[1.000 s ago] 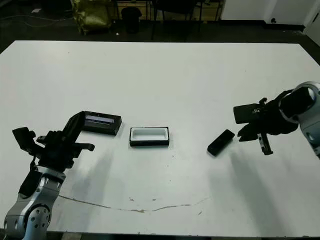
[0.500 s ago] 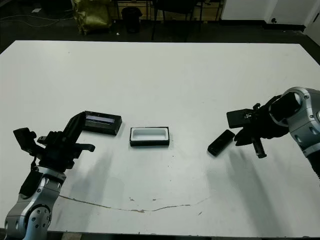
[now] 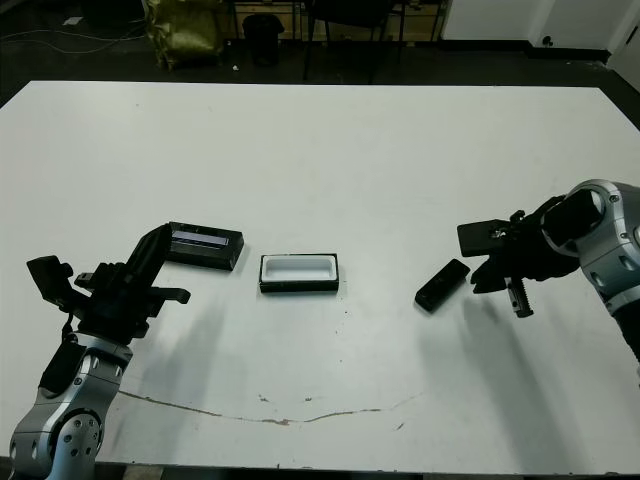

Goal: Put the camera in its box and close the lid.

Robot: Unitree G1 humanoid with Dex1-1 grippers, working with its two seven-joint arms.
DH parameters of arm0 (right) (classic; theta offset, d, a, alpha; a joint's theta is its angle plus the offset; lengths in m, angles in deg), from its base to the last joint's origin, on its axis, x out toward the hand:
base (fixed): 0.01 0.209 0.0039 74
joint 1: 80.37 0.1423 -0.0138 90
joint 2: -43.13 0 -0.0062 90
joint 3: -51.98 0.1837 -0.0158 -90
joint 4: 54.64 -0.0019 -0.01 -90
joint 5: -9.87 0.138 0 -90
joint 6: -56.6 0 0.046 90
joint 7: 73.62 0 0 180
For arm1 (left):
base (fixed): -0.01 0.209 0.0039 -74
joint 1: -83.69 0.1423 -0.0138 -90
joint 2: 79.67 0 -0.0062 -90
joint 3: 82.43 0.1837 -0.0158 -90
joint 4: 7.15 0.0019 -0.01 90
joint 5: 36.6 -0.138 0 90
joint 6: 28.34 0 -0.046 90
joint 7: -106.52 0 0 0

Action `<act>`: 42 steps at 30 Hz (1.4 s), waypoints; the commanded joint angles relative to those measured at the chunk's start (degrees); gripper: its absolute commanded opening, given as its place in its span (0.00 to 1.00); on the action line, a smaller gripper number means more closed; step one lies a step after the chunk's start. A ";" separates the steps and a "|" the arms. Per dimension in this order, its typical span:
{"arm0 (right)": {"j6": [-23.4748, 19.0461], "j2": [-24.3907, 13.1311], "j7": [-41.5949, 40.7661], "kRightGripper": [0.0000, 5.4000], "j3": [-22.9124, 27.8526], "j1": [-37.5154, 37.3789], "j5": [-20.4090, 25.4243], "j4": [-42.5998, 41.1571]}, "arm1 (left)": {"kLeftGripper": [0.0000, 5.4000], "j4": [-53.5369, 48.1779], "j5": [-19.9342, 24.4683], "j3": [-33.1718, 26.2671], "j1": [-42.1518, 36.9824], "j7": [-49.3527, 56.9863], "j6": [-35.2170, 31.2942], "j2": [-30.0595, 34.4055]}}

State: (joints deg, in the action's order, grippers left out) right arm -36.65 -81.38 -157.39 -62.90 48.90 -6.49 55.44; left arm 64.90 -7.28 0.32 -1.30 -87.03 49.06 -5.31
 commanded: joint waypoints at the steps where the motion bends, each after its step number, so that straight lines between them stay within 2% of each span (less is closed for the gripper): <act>1: 1.13 0.89 0.71 0.00 -0.42 -1.16 -0.24 0.96 | 0.00 0.82 -0.39 0.01 1.01 0.31 -0.52 0.42; 5: 1.86 1.63 0.99 0.00 -0.61 -0.83 -0.52 2.85 | 0.00 0.62 -0.42 0.15 1.10 0.67 -0.78 0.26; 9: 5.15 2.04 2.13 0.00 -0.65 -0.48 -1.07 4.90 | 0.00 0.64 -0.75 0.35 1.12 0.56 -0.40 0.40; 12: 4.79 2.52 2.72 0.00 -1.18 0.11 -2.47 5.62 | 0.00 0.59 -0.84 0.41 1.21 0.45 -0.19 0.41; 16: 8.09 3.47 3.96 0.00 -1.11 0.96 -2.76 9.13 | 0.00 0.56 -0.79 0.40 1.26 0.50 -0.20 0.38; 27: 8.25 5.87 7.24 0.00 -1.62 3.03 -5.67 15.55 | 0.00 0.65 -0.85 0.38 1.22 0.46 -0.09 0.40; 30: 6.28 6.49 7.46 0.00 -1.73 3.64 -6.13 17.29 | 0.00 0.77 -1.00 0.39 1.27 0.27 0.17 0.47; 35: 9.56 6.18 8.54 0.00 -1.52 3.43 -5.63 17.79 | 0.00 0.69 -0.91 0.44 1.33 0.25 0.10 0.48; 42: 9.83 7.28 8.99 0.00 -1.42 3.98 -5.05 19.85 | 0.00 0.50 -0.61 0.48 1.40 0.51 -0.20 0.29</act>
State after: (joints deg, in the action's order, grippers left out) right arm -27.18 -75.41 -148.20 -63.70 54.02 -11.32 74.10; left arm 64.89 -7.51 0.81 -1.00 -86.82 49.45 -5.40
